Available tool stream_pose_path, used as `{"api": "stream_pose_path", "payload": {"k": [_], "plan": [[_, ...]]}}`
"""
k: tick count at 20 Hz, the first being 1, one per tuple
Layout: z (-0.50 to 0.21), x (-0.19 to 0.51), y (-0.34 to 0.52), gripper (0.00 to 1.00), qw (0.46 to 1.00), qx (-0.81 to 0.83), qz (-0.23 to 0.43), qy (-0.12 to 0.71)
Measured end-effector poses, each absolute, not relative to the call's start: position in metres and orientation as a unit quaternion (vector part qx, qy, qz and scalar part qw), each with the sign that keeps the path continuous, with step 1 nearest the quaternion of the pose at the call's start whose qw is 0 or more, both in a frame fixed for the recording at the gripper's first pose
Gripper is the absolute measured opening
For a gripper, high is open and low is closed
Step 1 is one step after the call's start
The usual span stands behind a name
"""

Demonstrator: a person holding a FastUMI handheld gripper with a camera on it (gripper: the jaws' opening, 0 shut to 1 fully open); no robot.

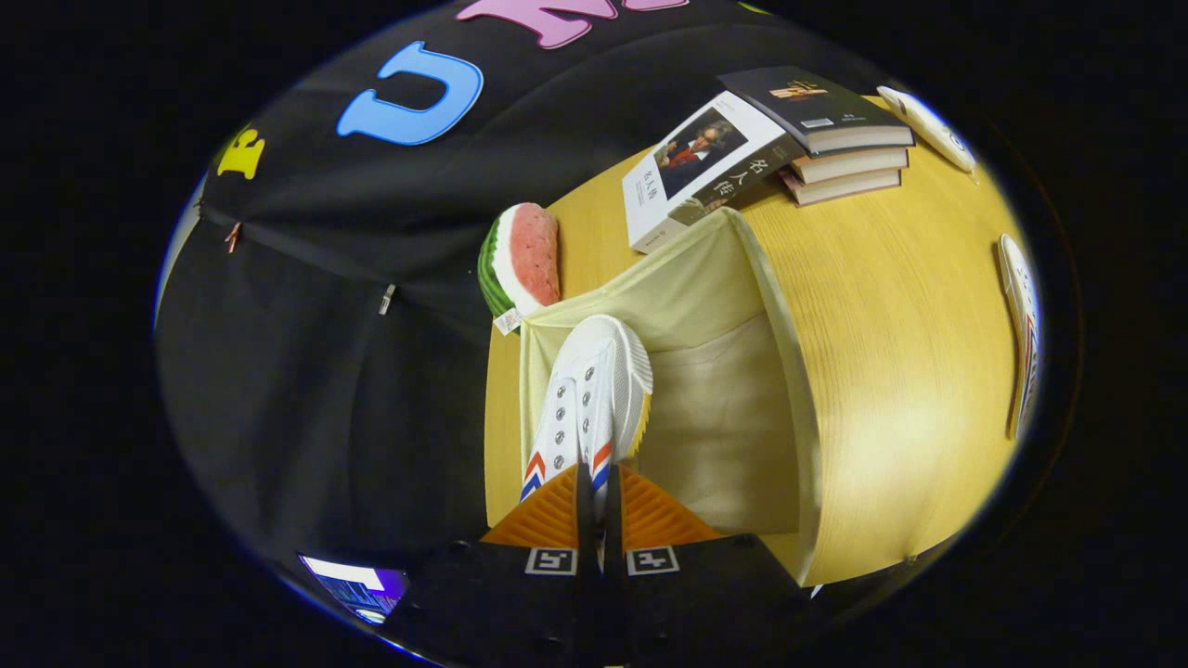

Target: Open the storage box then place both shoes into the box .Put the left shoe in first, then the right shoe, with the right side of both shoes facing outward in a uniform manner.

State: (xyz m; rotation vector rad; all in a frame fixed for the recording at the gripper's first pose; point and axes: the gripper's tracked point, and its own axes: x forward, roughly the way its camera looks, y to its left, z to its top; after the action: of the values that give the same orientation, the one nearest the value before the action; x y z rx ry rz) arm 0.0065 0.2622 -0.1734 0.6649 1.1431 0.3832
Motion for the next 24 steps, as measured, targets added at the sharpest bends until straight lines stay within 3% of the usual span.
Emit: {"api": "stream_pose_path", "payload": {"k": [7,9,12,18,24], "plan": [[-0.206,0.009,0.276,0.05,0.779,0.274,0.168,0.538],[-0.195,0.009,0.293,0.16,0.759,0.323,0.185,0.534],[-0.162,0.015,0.297,1.00,0.751,0.362,0.208,0.511],[-0.132,-0.006,0.256,0.98,0.797,0.280,0.253,0.471],[-0.116,-0.003,0.159,0.98,0.848,0.225,0.227,0.423]]}}
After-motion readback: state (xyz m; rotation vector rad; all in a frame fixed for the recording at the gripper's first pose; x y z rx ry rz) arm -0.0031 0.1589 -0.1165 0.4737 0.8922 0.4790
